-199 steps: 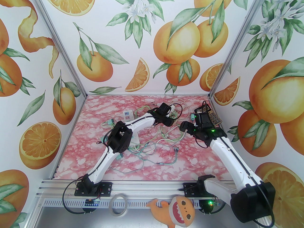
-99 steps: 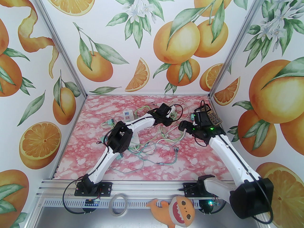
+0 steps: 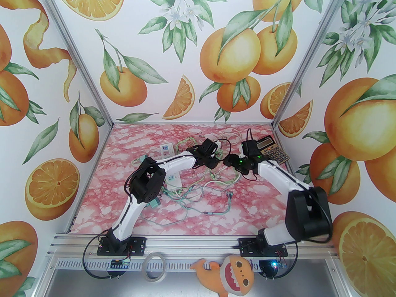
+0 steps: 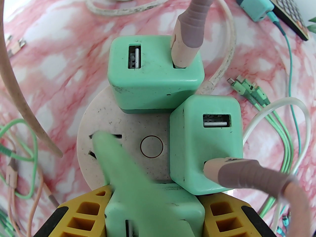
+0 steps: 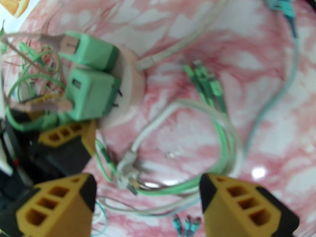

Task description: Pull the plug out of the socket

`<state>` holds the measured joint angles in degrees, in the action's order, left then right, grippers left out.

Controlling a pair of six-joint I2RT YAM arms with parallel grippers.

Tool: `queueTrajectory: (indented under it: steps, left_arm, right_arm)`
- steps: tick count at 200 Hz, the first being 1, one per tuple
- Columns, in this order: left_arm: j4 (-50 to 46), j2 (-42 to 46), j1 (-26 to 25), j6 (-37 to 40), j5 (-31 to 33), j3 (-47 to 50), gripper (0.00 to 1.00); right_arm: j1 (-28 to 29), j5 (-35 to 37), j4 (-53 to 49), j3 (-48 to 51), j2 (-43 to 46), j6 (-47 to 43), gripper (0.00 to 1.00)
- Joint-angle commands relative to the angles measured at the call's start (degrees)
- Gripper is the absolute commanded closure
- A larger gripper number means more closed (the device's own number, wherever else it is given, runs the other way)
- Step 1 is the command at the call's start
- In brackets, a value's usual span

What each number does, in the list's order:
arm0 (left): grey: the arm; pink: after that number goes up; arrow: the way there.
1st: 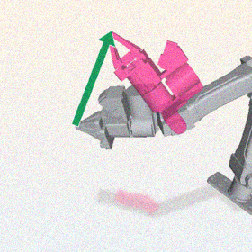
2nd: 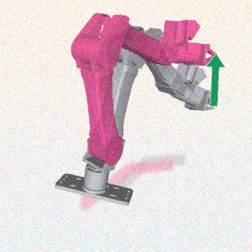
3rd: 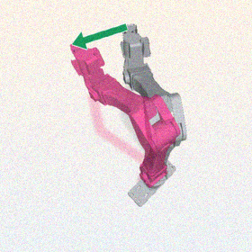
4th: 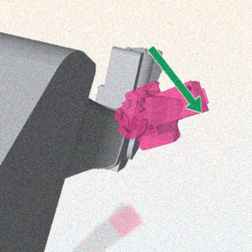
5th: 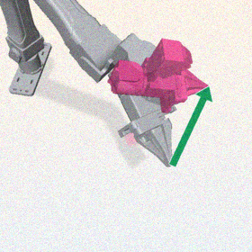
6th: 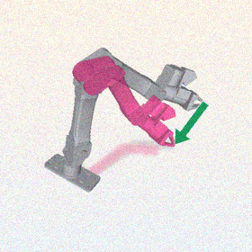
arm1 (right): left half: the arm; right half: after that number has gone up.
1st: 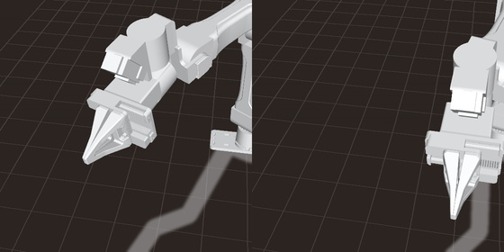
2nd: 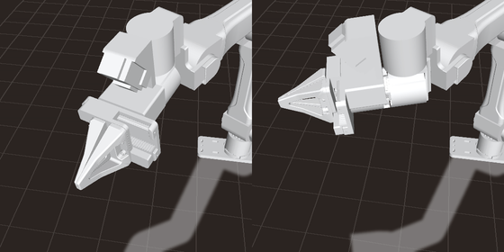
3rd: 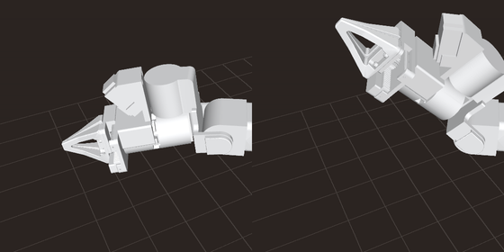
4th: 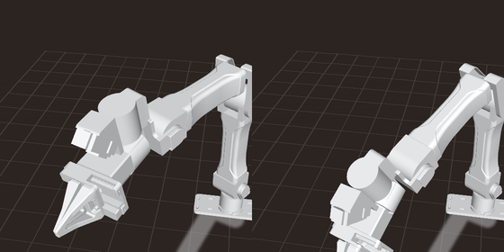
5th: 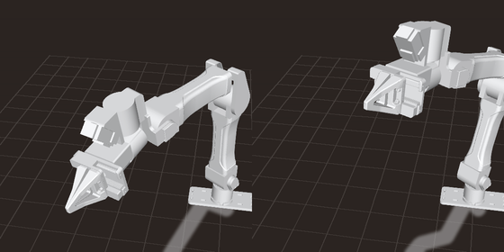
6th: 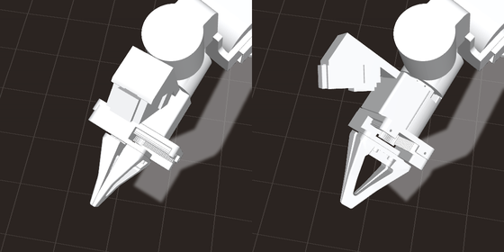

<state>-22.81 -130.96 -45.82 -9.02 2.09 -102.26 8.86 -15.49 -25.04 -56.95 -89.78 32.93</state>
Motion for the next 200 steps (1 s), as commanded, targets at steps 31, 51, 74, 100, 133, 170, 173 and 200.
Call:
queueTrajectory:
  steps: [31,51,74,100,133,170,173,200]
  left_arm:
    - [-2.46,2.1,-1.17,-2.47,1.86,1.2,0.61]
    - [-2.57,1.74,-1.23,-2.5,1.76,0.77,0.61]
    - [-2.5,1.42,-1.29,-2.57,1.58,0.39,0.61]
    - [-2.77,0.89,-1.29,-2.6,1.26,-0.39,0.61]
    - [-2.85,0.45,-1.37,-2.49,0.77,-1.3,0.61]
    - [-3.03,0.22,-1.46,-2.67,0.21,-2.28,0.61]
    - [-3.03,0.18,-1.54,-2.67,0.2,-2.29,0.61]
    - [-2.77,0.25,-2.03,-1.71,2.2,-2.33,0.61]
  right_arm:
    - [-2.12,-10.21,10.46,-5.06,-7.47,4.51,0.32]
    - [-2.25,-11.12,10.26,-6.8,-9.49,4.56,0.31]
    - [-2.53,-11.61,9.92,-7.67,-11.39,4.52,0.32]
    - [-3.17,-12.27,10.11,-7.43,-13.08,4.8,0.35]
    - [-3.37,-12.4,8.56,-7.44,-14.72,3.95,0.36]
    - [-3.86,-11.47,5.94,-6.64,-15.75,3.11,0.41]
    - [-3.92,-11.34,5.57,-6.68,-15.84,2.88,0.41]
    - [-3.99,-8.83,1.62,-7.29,-16.41,0.86,0.43]
